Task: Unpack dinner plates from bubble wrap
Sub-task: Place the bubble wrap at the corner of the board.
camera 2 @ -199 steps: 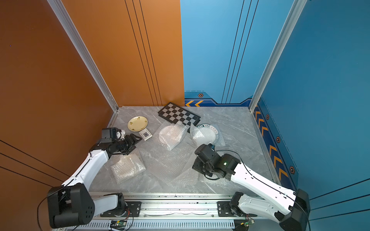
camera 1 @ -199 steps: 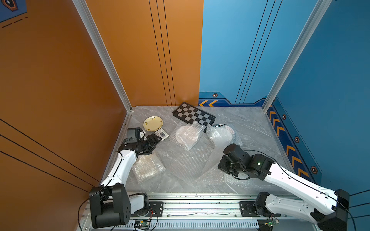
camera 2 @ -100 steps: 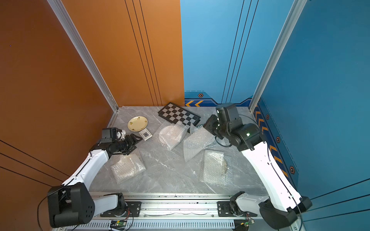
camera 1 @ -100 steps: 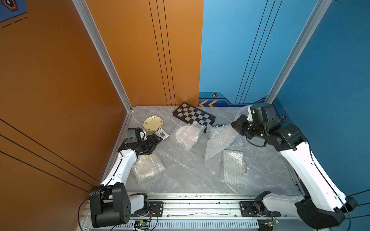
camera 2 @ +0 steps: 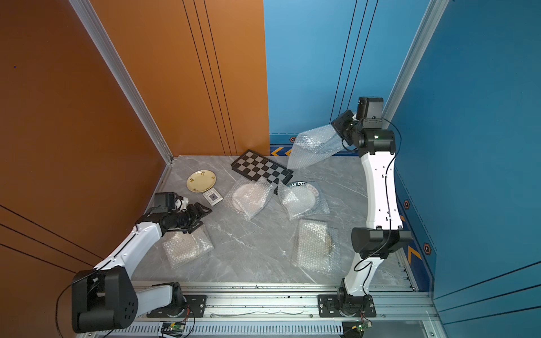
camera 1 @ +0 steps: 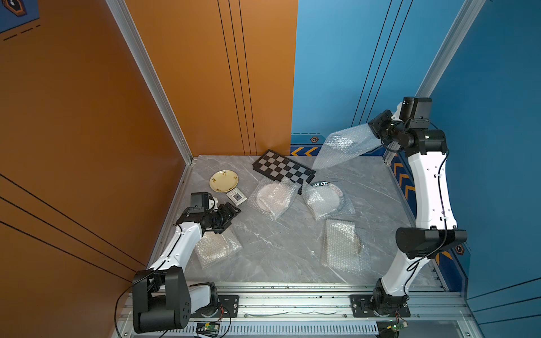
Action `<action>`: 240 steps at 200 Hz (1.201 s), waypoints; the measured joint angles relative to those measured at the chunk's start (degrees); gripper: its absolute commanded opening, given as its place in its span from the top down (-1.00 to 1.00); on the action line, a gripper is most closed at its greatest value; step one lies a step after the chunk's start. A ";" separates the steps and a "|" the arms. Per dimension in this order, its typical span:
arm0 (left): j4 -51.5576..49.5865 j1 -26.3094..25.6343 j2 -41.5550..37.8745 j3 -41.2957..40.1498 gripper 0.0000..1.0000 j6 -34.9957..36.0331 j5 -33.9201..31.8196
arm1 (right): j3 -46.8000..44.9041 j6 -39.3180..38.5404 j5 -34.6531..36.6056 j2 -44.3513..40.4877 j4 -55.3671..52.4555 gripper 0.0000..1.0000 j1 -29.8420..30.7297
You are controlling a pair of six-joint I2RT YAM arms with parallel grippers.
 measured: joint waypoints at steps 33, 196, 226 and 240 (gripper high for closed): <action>0.00 -0.59 0.28 0.02 -0.52 0.24 0.35 | -4.59 -3.08 -0.28 0.39 5.66 1.00 -5.77; -0.61 -3.30 6.43 2.84 -0.53 1.92 0.85 | -67.06 -0.74 -0.68 -10.05 32.85 0.84 -16.85; -0.70 -3.45 6.43 2.95 -0.54 1.90 0.98 | -69.70 -0.31 0.33 -13.38 33.51 -0.16 -16.68; -0.70 -3.45 6.43 2.95 -0.54 1.90 0.96 | -70.44 -0.37 0.31 -14.40 33.44 -0.29 -16.57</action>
